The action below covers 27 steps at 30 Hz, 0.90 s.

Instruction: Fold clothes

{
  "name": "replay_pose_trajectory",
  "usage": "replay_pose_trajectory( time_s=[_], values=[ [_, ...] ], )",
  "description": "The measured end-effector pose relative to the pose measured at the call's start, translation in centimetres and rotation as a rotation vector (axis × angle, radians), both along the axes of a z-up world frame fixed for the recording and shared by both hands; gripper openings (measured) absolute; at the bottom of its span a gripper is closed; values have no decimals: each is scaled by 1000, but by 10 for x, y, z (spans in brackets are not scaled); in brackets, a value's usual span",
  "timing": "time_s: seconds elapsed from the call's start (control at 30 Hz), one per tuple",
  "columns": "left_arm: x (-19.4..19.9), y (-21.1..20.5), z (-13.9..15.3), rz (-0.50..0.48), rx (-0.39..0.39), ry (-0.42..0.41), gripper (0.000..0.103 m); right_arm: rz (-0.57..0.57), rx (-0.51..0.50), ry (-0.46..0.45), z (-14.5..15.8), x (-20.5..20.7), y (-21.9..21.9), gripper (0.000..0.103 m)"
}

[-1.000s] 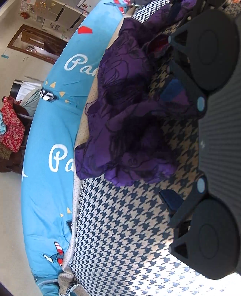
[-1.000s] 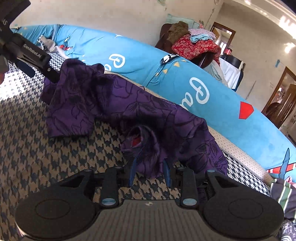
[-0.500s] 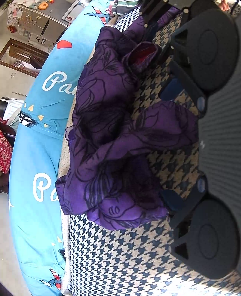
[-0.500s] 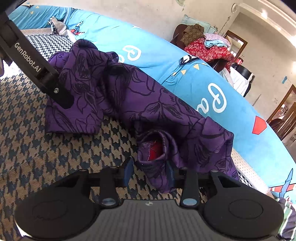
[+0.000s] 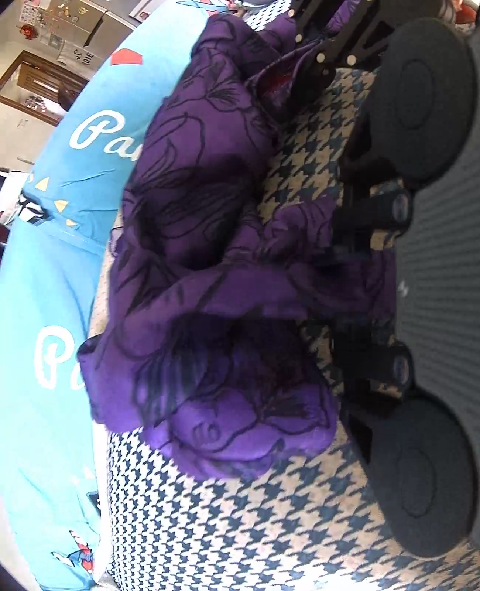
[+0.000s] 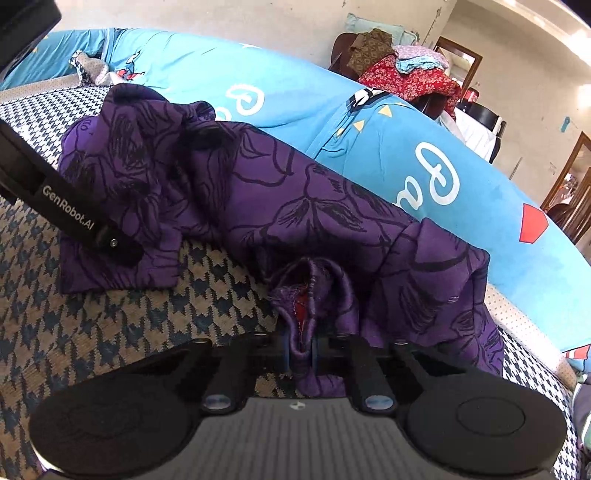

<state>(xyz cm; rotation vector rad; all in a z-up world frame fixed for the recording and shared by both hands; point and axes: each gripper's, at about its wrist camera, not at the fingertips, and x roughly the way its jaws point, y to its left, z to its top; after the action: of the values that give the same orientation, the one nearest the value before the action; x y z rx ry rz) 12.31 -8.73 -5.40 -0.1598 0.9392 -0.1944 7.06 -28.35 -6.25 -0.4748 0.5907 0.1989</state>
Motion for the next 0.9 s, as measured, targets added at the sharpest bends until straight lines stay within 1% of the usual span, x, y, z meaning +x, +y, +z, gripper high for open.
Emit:
replay_pose_trajectory(
  time_s=[0.1,0.17,0.27,0.43,0.5,0.57,0.63,0.7,0.77,0.83,0.9],
  values=[
    [-7,10,15,50,60,-81,13,-13,31,-28,10,-4,-4,7],
    [-9,22,24,106,92,-108,13,-35,52,-61,21,-9,-9,7],
    [-7,54,30,267,138,-110,13,-77,90,-123,42,-24,-20,7],
    [-5,110,40,540,214,-111,17,-124,148,-242,76,-56,-36,6],
    [-9,147,42,659,190,-94,23,-155,173,-279,87,-70,-45,6],
    [-15,176,41,745,167,-78,23,-193,204,-304,95,-84,-55,6],
    [-24,190,43,771,171,-77,24,-225,241,-310,101,-99,-65,7],
    [-32,201,44,782,165,-76,30,-250,253,-306,104,-111,-71,7],
    [-41,202,46,755,144,-85,34,-269,247,-283,102,-119,-73,7],
    [-51,195,49,694,126,-109,39,-275,230,-228,94,-123,-72,7],
    [-60,187,52,632,107,-134,47,-289,200,-182,85,-126,-69,7]
  ],
)
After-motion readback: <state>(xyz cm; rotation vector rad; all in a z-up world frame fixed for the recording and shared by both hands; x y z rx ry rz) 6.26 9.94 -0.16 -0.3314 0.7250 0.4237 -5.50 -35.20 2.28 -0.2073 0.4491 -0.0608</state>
